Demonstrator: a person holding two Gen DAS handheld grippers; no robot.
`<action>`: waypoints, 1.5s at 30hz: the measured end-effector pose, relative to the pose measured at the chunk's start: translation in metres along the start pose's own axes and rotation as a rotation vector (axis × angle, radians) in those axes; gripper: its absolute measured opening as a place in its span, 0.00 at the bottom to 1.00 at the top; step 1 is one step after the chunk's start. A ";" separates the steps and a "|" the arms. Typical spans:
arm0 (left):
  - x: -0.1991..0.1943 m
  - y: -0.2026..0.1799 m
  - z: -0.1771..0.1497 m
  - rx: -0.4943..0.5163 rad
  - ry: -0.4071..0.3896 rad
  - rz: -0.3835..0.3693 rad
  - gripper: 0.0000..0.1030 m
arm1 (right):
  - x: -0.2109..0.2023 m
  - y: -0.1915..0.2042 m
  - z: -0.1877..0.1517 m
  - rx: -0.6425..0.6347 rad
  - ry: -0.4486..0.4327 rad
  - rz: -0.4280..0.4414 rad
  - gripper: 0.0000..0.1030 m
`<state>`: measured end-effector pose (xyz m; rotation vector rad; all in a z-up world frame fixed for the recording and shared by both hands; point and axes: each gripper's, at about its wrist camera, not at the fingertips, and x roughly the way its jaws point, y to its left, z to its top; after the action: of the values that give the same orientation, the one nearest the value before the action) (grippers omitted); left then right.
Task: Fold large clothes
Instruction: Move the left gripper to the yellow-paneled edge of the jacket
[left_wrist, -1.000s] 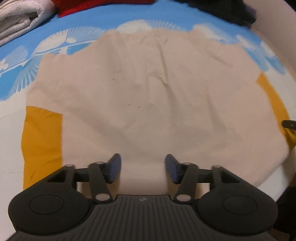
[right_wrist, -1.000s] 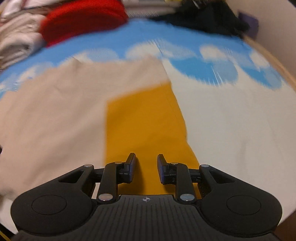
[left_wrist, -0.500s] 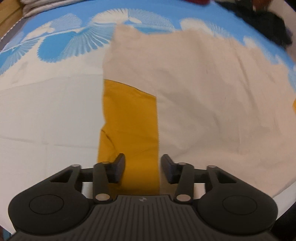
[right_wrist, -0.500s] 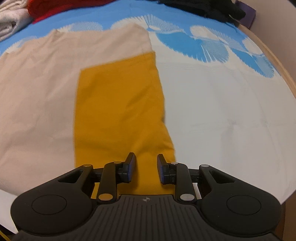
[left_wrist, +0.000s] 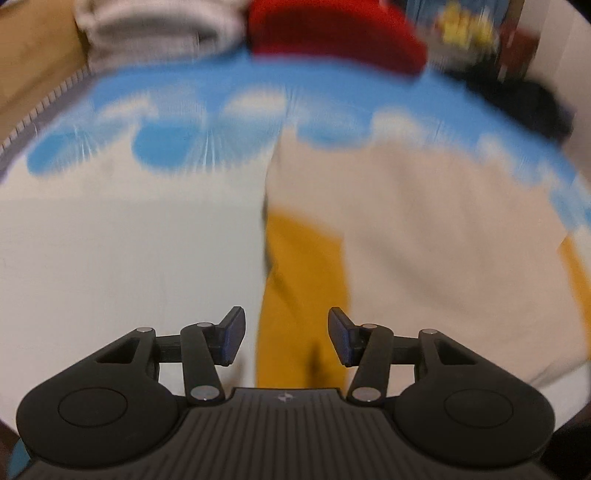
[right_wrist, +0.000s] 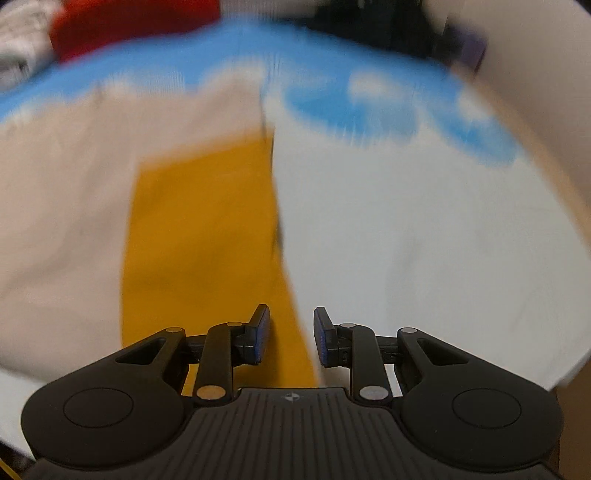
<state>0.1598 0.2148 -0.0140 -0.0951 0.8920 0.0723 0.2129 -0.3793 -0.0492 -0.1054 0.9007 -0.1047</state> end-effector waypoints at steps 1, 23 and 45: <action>-0.011 -0.003 0.000 -0.005 -0.039 -0.003 0.52 | -0.015 0.001 0.001 -0.017 -0.084 -0.028 0.25; -0.045 -0.072 -0.107 -0.202 -0.055 -0.081 0.48 | -0.147 0.067 -0.069 0.134 -0.252 0.103 0.35; 0.030 0.005 -0.133 -0.795 0.113 -0.213 0.60 | -0.132 0.070 -0.063 0.095 -0.217 0.119 0.35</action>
<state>0.0752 0.2049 -0.1213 -0.9406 0.9177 0.2211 0.0854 -0.2953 0.0047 0.0253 0.6820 -0.0243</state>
